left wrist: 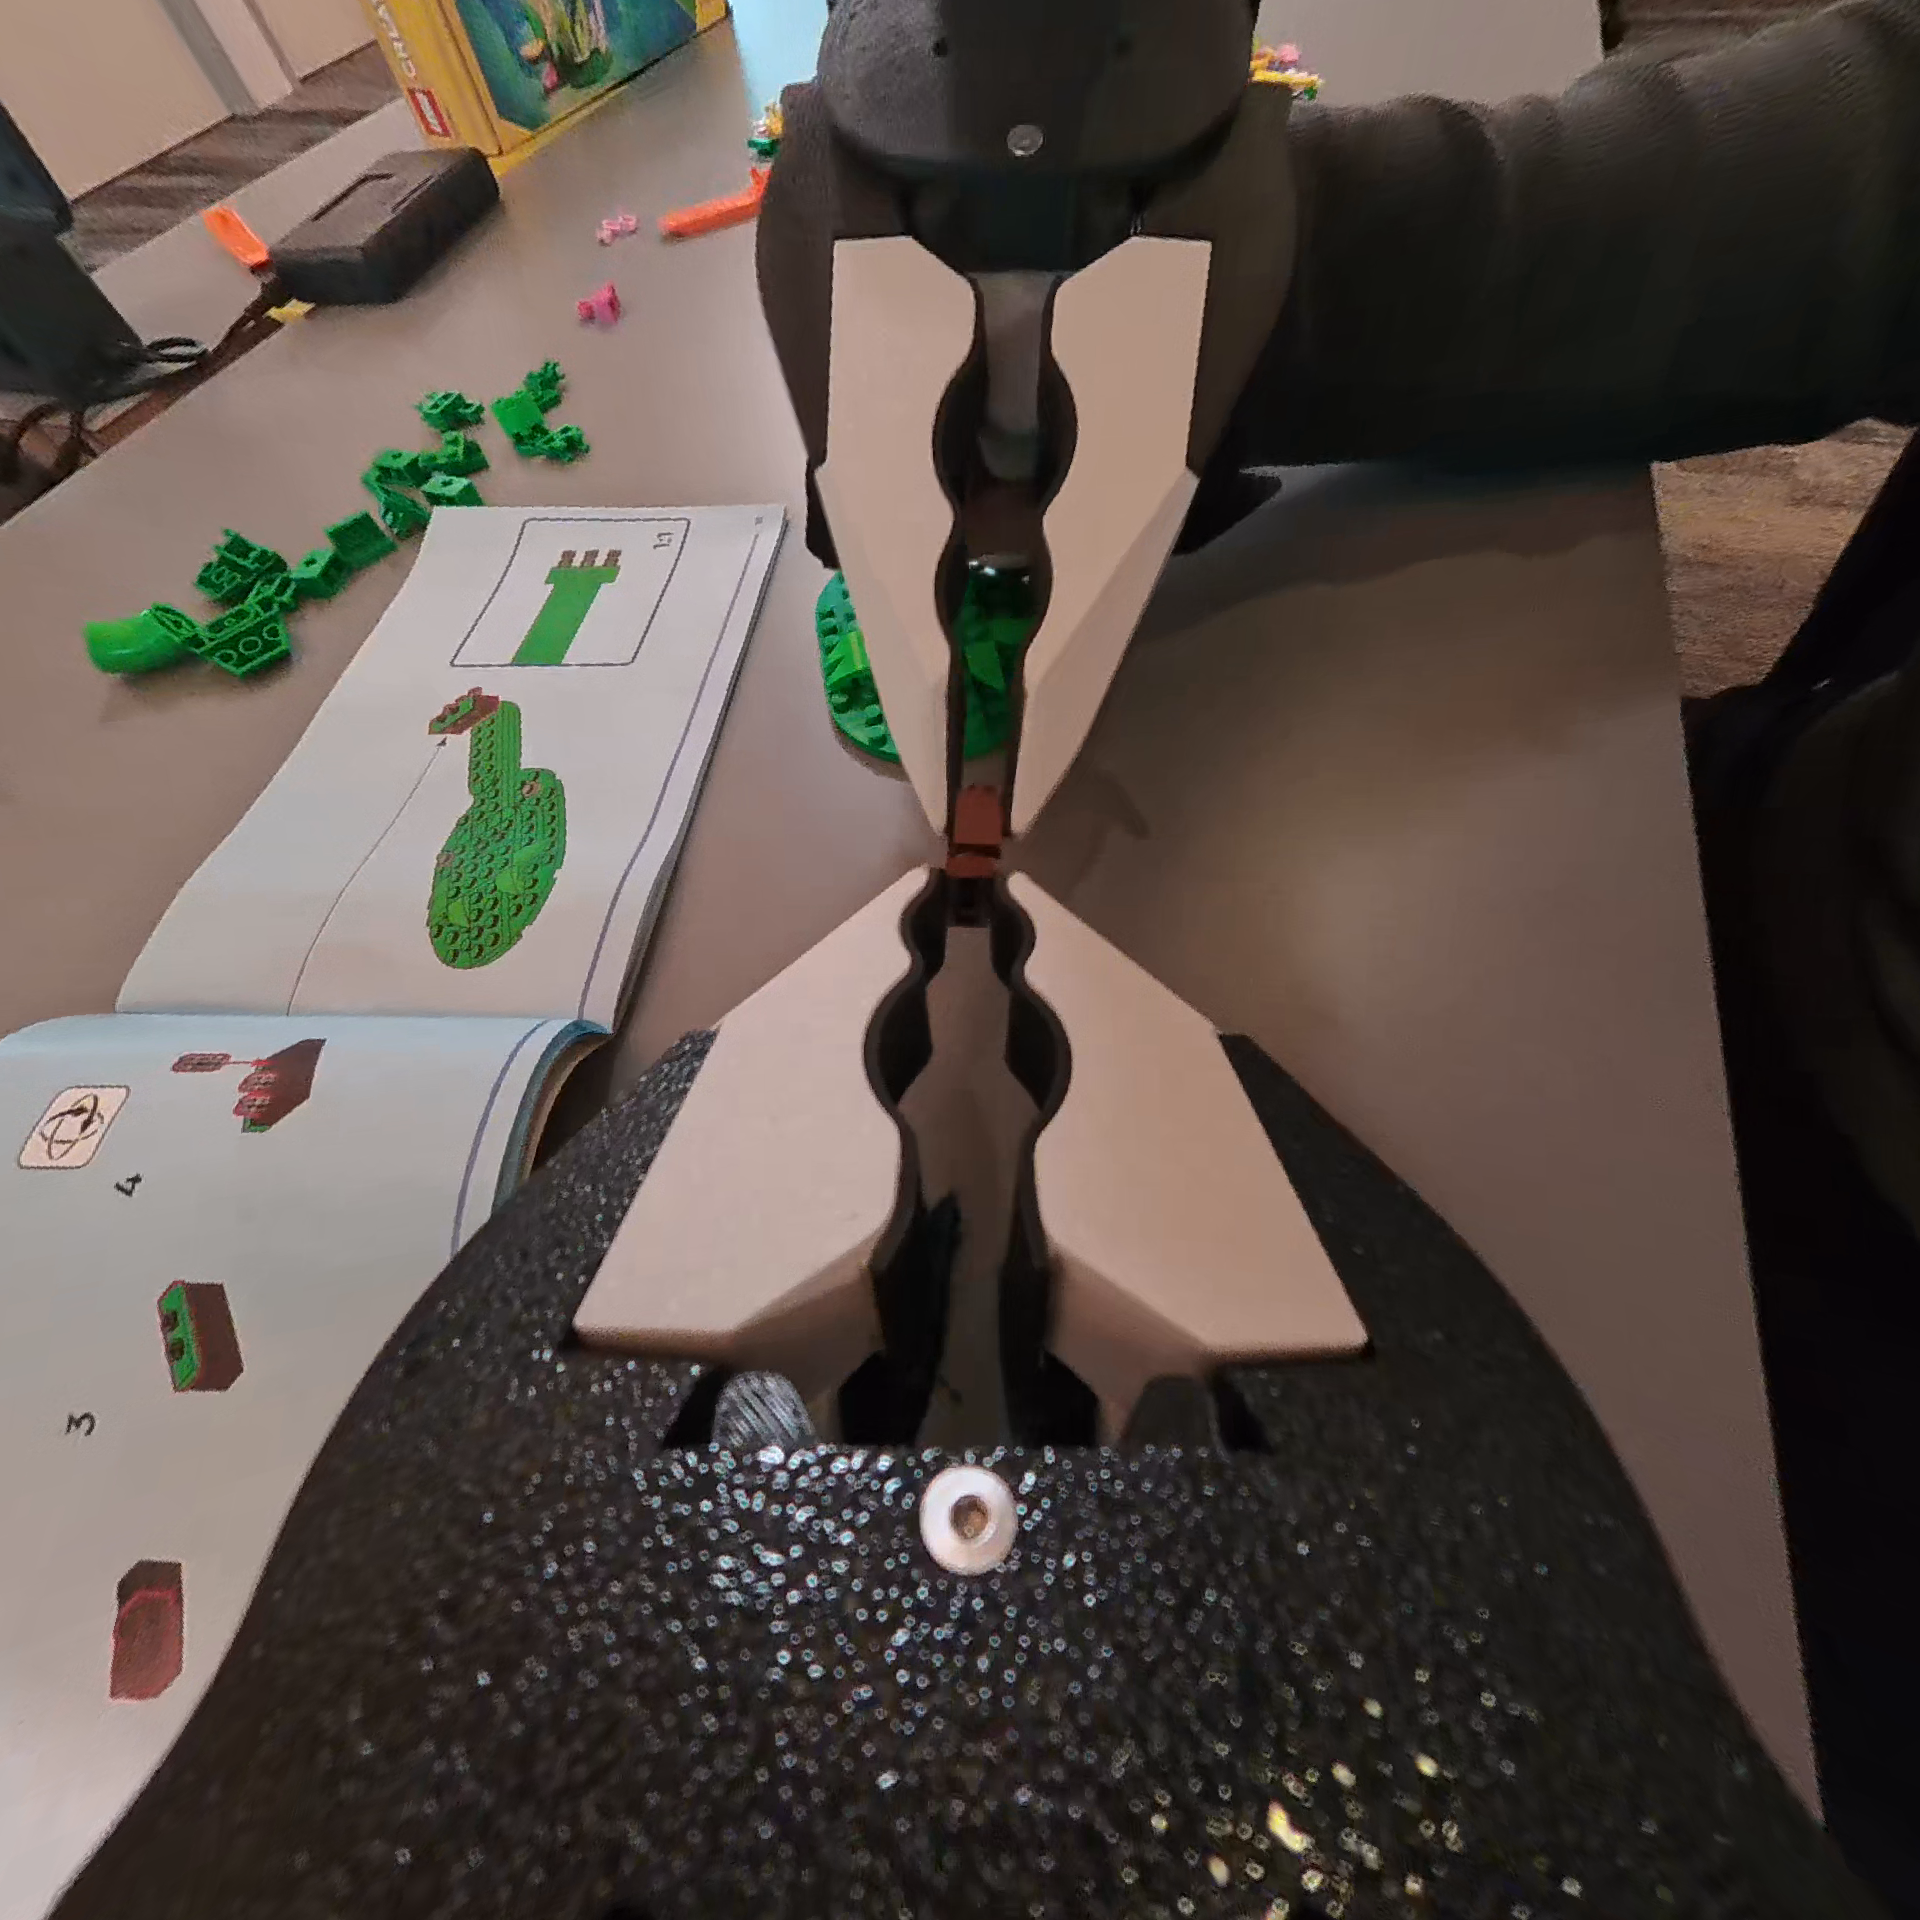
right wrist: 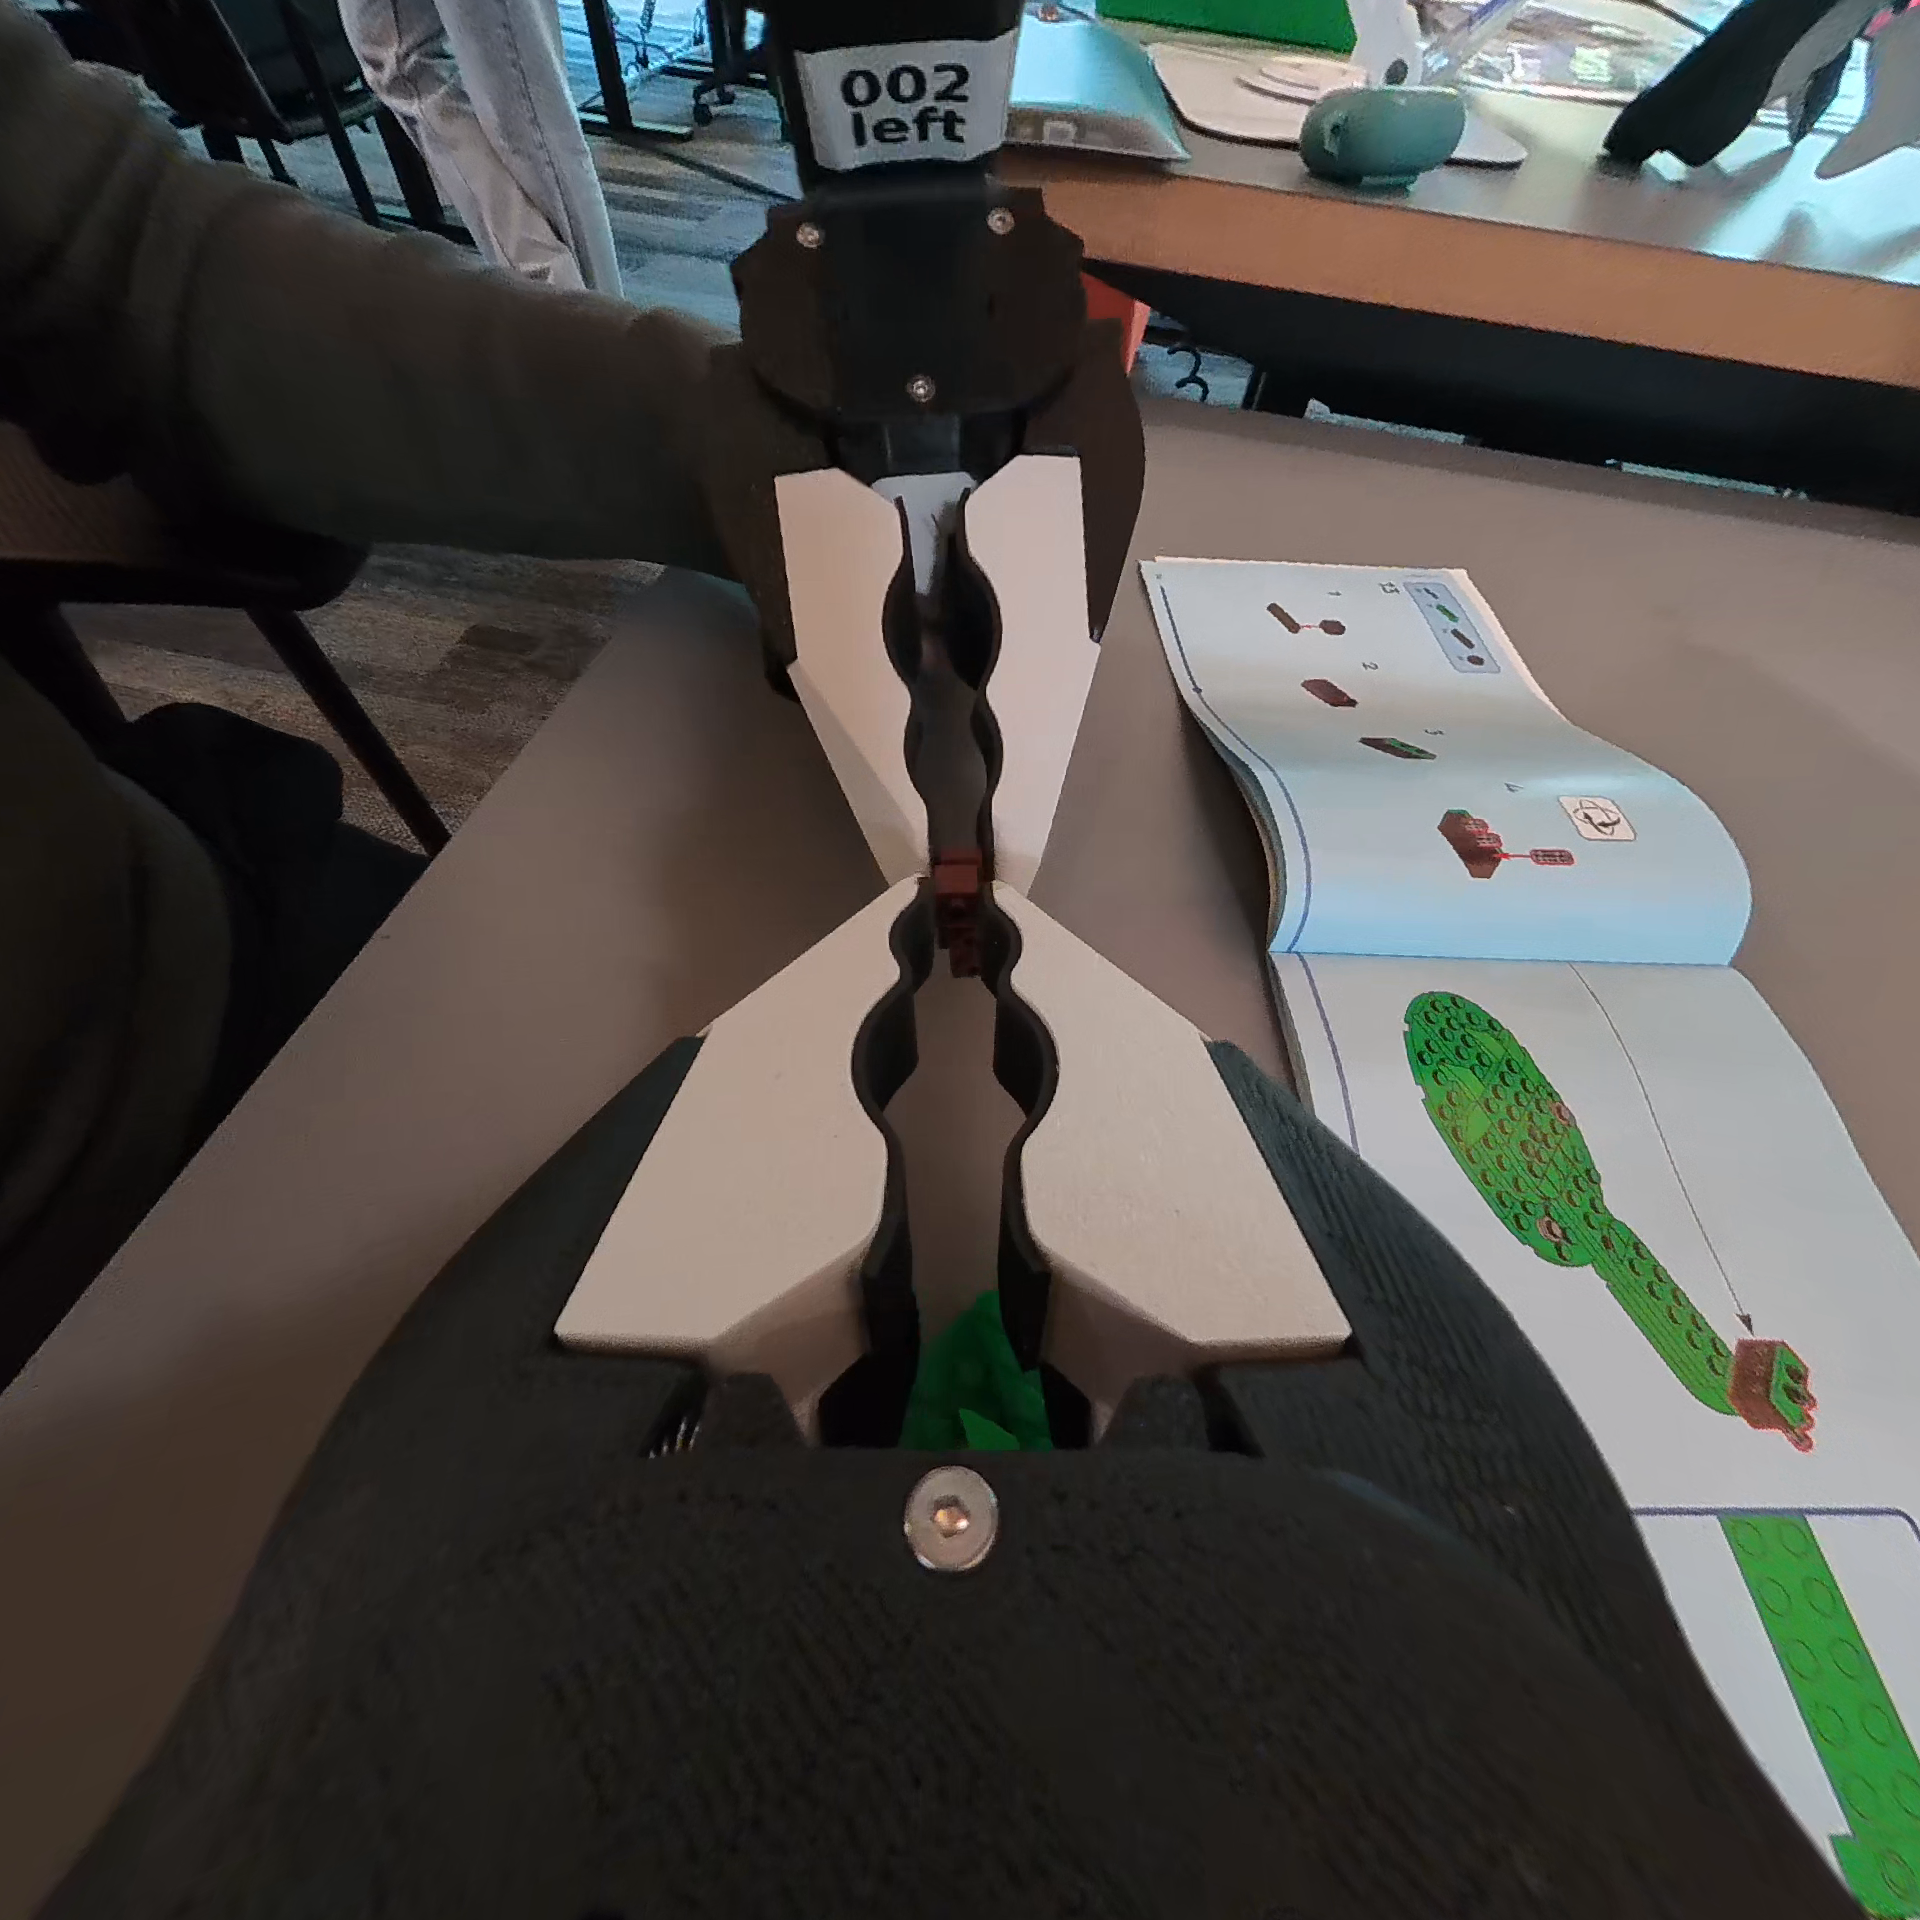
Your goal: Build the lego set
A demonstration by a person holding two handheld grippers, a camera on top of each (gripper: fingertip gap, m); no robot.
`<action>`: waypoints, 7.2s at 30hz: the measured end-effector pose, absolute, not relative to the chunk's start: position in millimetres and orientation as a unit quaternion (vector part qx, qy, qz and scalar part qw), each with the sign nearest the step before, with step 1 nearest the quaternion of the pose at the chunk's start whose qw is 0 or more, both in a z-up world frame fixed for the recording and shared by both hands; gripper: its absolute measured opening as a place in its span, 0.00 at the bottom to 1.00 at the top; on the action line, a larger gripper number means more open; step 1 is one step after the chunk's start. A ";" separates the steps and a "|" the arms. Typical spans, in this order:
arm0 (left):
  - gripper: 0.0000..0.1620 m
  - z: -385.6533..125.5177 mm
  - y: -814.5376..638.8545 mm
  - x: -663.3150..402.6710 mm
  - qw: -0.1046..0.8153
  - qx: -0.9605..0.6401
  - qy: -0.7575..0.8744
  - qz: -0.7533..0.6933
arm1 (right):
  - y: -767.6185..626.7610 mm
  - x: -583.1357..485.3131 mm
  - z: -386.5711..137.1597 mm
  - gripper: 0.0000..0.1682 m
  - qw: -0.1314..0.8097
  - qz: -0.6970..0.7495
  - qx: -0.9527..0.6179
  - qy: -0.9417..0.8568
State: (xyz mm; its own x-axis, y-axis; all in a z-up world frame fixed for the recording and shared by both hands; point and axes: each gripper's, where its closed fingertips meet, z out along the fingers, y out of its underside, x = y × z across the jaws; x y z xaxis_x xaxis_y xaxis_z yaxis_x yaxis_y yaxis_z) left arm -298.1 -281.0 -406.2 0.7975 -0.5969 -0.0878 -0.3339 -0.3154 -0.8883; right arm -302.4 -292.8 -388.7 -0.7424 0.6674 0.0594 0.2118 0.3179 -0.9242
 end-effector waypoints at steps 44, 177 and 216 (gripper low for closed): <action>0.03 -339.7 -256.1 -329.5 0.589 -0.789 0.042 -0.168 | -267.2 -343.1 -345.7 0.21 0.607 0.295 -0.251 -0.694; 0.03 -344.8 -288.4 -307.1 0.622 -0.763 0.172 -0.041 | -300.2 -316.2 -343.2 0.20 0.627 0.297 -0.096 -0.714; 0.34 -368.9 -301.0 -289.4 0.598 -0.755 0.218 -0.159 | -288.8 -290.8 -359.3 0.04 0.306 0.522 -0.247 -0.757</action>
State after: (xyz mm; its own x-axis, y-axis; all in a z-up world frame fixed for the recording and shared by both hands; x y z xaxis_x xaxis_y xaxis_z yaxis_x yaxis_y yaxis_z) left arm -289.4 -301.0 -368.9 0.8549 -0.5184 -0.0210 -0.1387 -0.1893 -0.9721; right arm -290.8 -288.8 -359.3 -0.6909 0.6934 0.2048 0.0553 0.3331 -0.9413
